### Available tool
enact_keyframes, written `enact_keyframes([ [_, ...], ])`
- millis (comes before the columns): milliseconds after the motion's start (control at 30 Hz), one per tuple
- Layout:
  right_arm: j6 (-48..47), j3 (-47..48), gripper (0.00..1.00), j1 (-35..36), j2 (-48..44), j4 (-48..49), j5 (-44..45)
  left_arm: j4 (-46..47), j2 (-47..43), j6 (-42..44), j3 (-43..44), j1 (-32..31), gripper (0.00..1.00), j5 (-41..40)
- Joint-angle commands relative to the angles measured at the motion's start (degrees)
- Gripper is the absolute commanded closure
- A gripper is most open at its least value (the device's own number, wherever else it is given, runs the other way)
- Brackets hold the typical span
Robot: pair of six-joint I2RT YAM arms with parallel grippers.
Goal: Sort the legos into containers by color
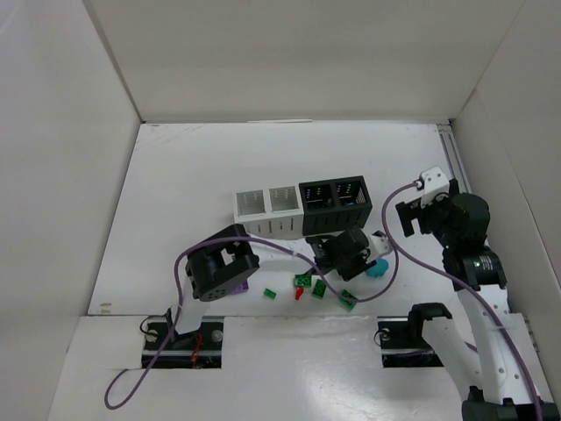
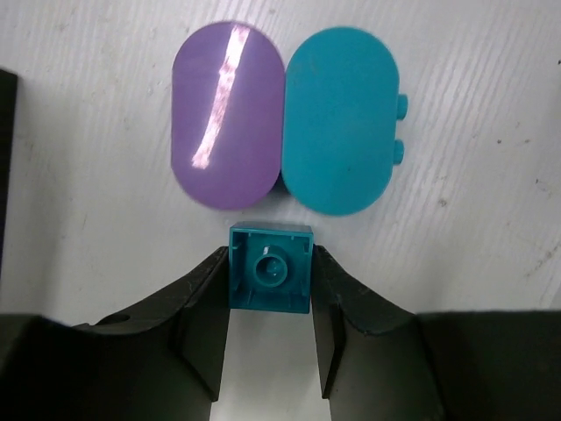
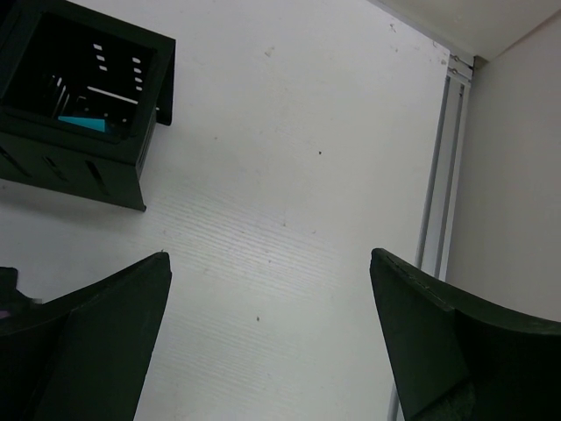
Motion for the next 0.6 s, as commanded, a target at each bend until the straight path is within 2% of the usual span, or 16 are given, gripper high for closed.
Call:
enact_keyframes([
  [0, -0.2, 1.0, 0.01, -0.2, -1.1, -0.7, 2.6, 1.2, -8.5, -2.5, -2.5, -0.1, 0.84, -2.1],
  [200, -0.7, 0.4, 0.01, -0.2, -1.6, -3.3, 5.7, 2.3, -22.2, -3.6, -7.4, -0.1, 0.89, -9.4],
  [333, -0.7, -1.1, 0.01, -0.2, -2.2, -4.9, 6.2, 6.0, -26.0, -2.1, -8.0, 0.7, 0.89, -13.8],
  [567, -0.7, -5.0, 0.01, -0.2, -4.1, -4.9, 0.0, 4.0, -18.7, 0.1, 3.7, 8.3, 0.89, -13.8],
])
